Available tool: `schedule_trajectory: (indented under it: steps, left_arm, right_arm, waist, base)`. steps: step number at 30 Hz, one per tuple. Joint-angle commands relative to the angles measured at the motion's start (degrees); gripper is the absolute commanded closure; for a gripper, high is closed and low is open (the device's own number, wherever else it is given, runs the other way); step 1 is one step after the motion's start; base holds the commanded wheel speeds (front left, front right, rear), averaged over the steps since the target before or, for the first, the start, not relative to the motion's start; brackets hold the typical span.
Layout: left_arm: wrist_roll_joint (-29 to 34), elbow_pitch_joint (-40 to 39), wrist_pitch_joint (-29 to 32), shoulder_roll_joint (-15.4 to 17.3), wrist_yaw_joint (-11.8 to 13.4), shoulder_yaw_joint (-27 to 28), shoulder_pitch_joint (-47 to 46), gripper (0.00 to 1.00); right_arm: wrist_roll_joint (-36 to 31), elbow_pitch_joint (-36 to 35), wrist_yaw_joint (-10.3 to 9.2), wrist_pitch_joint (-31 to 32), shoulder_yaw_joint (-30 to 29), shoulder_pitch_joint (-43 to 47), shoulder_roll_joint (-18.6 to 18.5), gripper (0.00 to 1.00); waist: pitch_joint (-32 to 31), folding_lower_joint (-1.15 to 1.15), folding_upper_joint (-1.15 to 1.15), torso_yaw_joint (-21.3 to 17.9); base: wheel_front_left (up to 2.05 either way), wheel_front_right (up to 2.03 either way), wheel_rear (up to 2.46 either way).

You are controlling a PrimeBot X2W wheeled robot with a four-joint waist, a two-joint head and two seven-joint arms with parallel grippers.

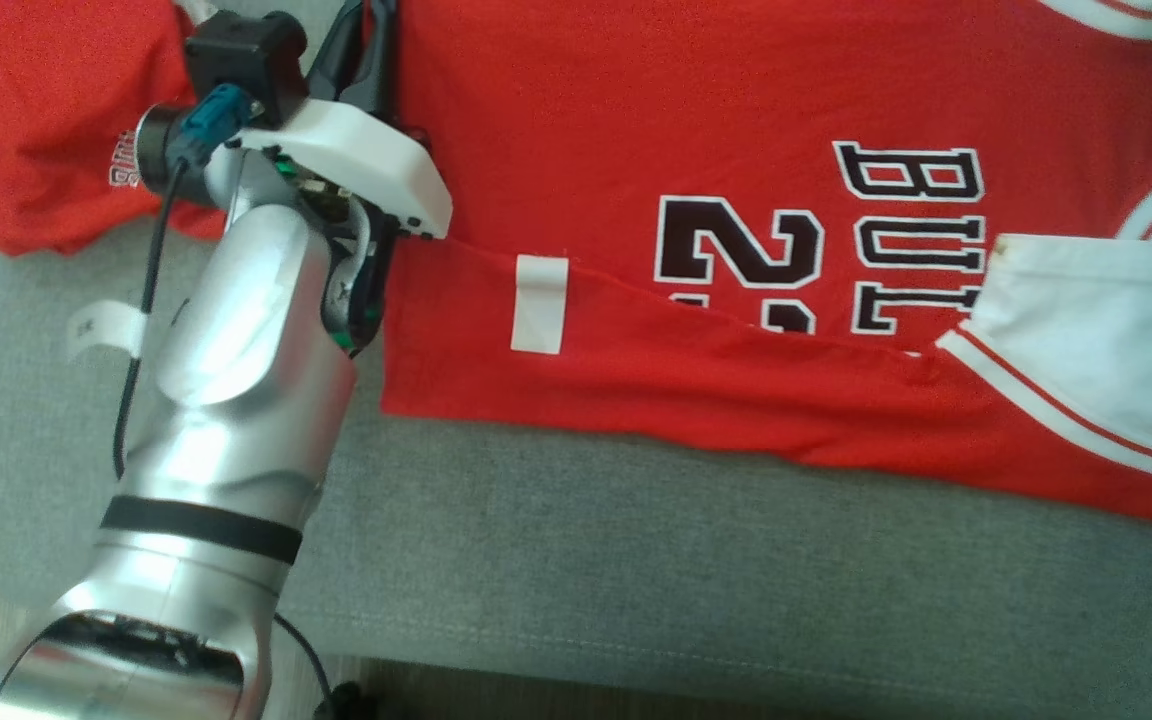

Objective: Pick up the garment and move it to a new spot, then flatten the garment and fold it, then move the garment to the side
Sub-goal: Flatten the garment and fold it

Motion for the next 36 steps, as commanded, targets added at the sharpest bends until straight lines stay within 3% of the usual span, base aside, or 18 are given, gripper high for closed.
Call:
schedule_trajectory:
  steps: [1, 7, 14, 19, 23, 28, 36]
  left_arm:
    - [0.52, -1.24, -0.29, 1.83, -0.17, 2.18, -1.12, 1.00]
    - [3.08, -1.52, -0.29, 2.32, -0.88, 4.43, 2.69, 1.00]
    - [4.38, -0.69, -0.29, 2.97, -1.32, 7.77, 11.34, 1.00]
    - [5.13, -0.59, -0.29, 4.20, -1.21, 10.69, 16.04, 1.00]
    - [6.00, -0.61, -0.29, 5.31, -1.11, 12.68, 18.39, 1.00]
    - [7.41, -0.92, -0.29, 5.95, -1.35, 14.17, 20.64, 1.00]
    - [10.47, -3.54, -0.29, 6.92, -0.40, 15.92, 25.22, 1.00]
  right_arm:
    - [-0.21, -1.11, 0.36, -0.78, -0.20, -1.20, 1.05, 1.00]
    - [1.10, 1.77, 0.36, -2.52, -0.94, 1.44, 3.09, 1.00]
    - [9.46, 0.35, 0.36, -3.84, 2.16, 11.38, 7.12, 1.00]
    - [18.98, -7.02, 0.36, -3.13, 7.86, 20.44, 8.79, 1.00]
    - [25.07, -15.41, 0.36, -1.39, 11.02, 27.79, 6.76, 1.00]
    - [30.02, -24.09, 0.36, 1.07, 10.34, 36.37, 5.07, 1.00]
    - [31.54, -33.76, 0.36, 5.60, 6.98, 47.92, 6.84, 1.00]
  waist:
    - [-0.87, 0.00, 0.00, -0.70]
    - [-3.99, 0.00, 0.00, -3.01]
    - [-8.80, 0.00, 0.00, -7.08]
    - [-10.84, 0.00, 0.00, -10.24]
    - [-11.93, 0.00, 0.00, -12.14]
    - [-13.56, 0.00, 0.00, -13.55]
    - [-16.15, 0.00, 0.00, -14.55]
  base:
    - [0.00, 0.00, 0.00]
    - [0.00, 0.00, 0.00]
    - [0.00, 0.00, 0.00]
    - [0.00, 0.00, 0.00]
    - [0.00, 0.00, 0.00]
    - [0.00, 0.00, 0.00]
    - [0.00, 0.00, 0.00]
